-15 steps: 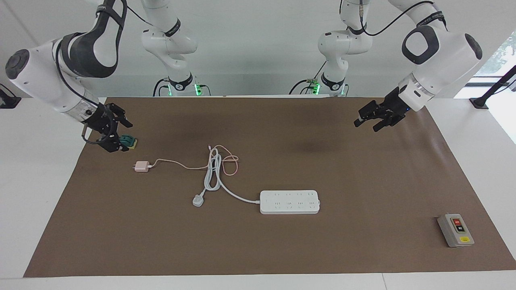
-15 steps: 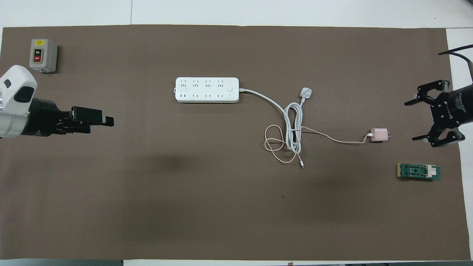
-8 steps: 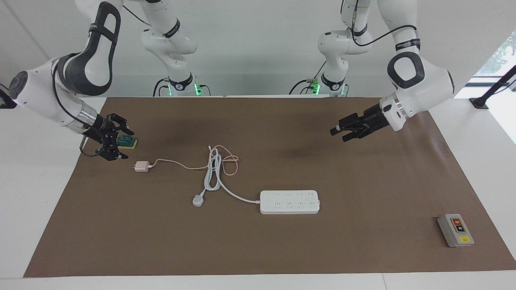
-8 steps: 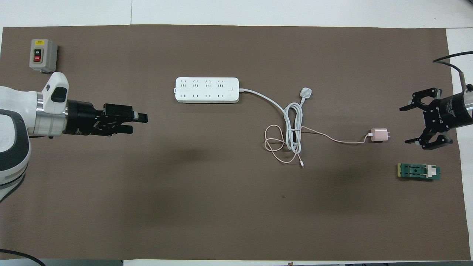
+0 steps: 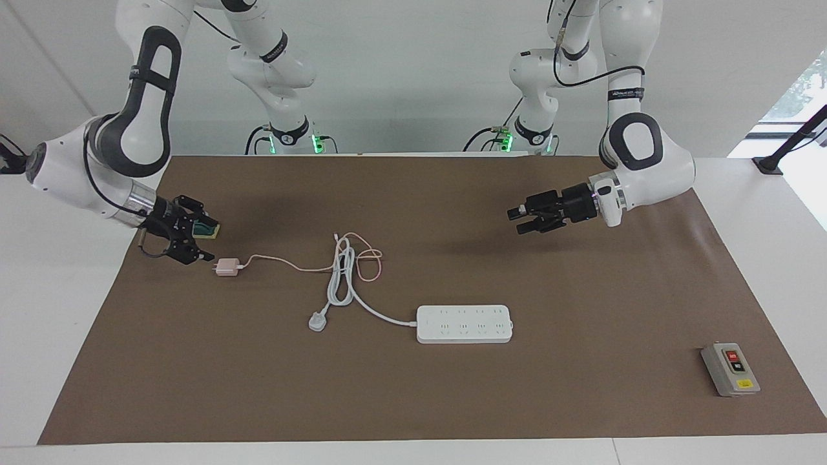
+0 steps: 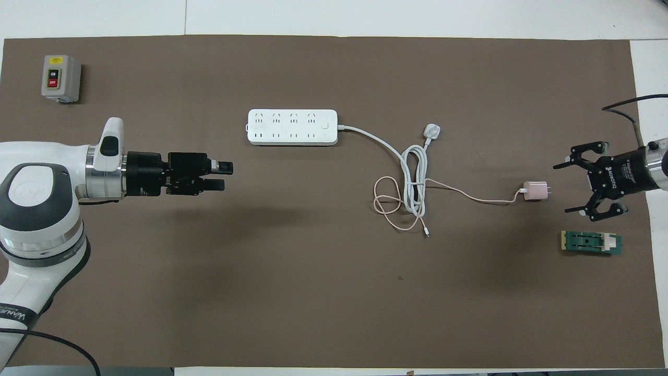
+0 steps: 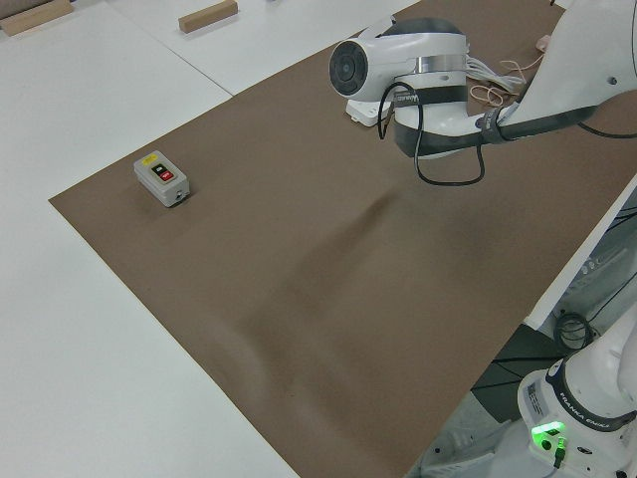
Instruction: Plug charger into power strip
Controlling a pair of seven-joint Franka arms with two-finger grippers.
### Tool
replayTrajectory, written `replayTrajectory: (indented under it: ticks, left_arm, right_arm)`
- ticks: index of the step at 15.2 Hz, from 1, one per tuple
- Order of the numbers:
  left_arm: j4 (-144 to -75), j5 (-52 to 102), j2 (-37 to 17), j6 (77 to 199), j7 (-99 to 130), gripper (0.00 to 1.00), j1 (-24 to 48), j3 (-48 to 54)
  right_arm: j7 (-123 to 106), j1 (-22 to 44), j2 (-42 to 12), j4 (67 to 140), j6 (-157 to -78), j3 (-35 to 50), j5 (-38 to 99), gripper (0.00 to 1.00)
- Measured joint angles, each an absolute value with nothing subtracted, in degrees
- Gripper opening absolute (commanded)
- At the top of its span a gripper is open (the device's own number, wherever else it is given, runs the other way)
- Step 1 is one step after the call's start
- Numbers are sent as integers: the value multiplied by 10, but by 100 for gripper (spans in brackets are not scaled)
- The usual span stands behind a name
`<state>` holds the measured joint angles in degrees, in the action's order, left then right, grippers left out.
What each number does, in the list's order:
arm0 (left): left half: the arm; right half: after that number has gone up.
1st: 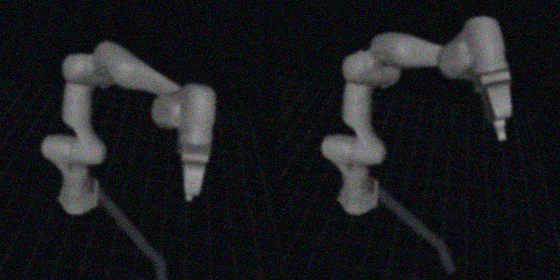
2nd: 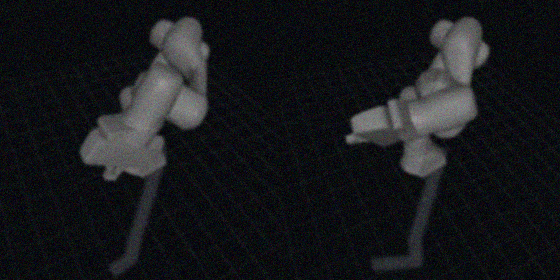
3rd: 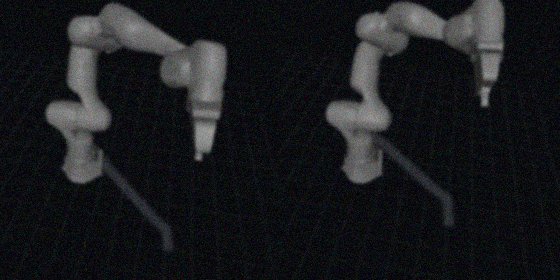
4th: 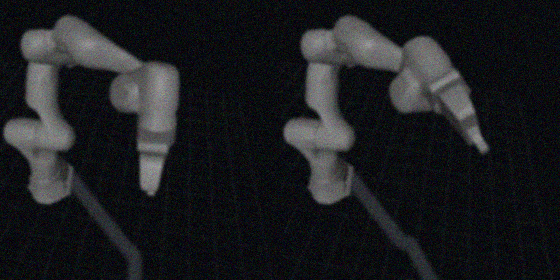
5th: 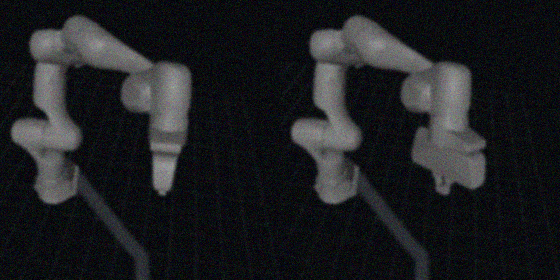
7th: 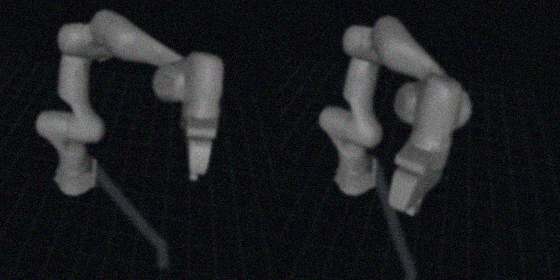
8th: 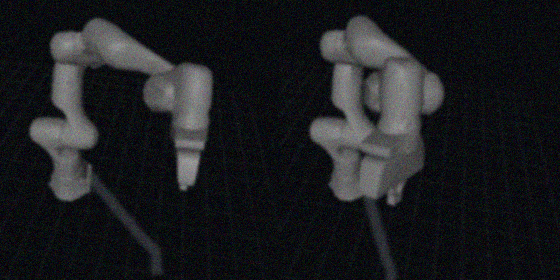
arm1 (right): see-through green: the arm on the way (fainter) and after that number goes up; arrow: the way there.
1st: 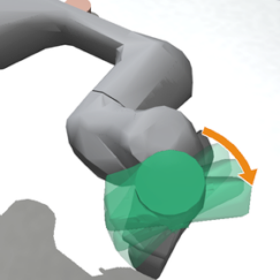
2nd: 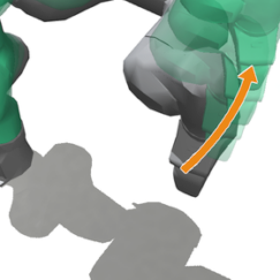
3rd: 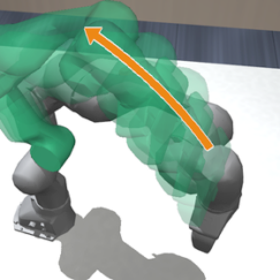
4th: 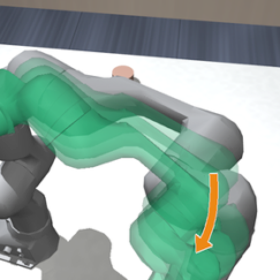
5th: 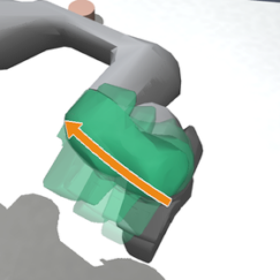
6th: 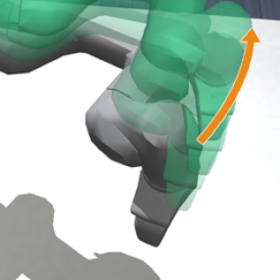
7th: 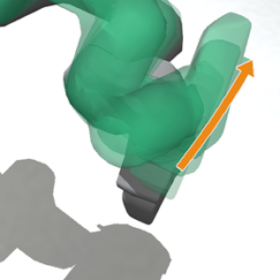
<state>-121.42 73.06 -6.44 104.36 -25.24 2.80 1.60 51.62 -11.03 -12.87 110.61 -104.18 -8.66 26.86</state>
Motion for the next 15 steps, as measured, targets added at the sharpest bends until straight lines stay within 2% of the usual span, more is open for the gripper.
replayTrajectory:
  ticks: [6,15]
  left_arm:
    - [-1228,875,-116,965,-359,100,30,20]
    - [-1228,930,-125,947,-403,100,59,22]
  right_arm:
    - [493,-126,-173,1106,-1061,-87,329,100]
    - [468,-149,-219,1115,-1092,-87,376,100]
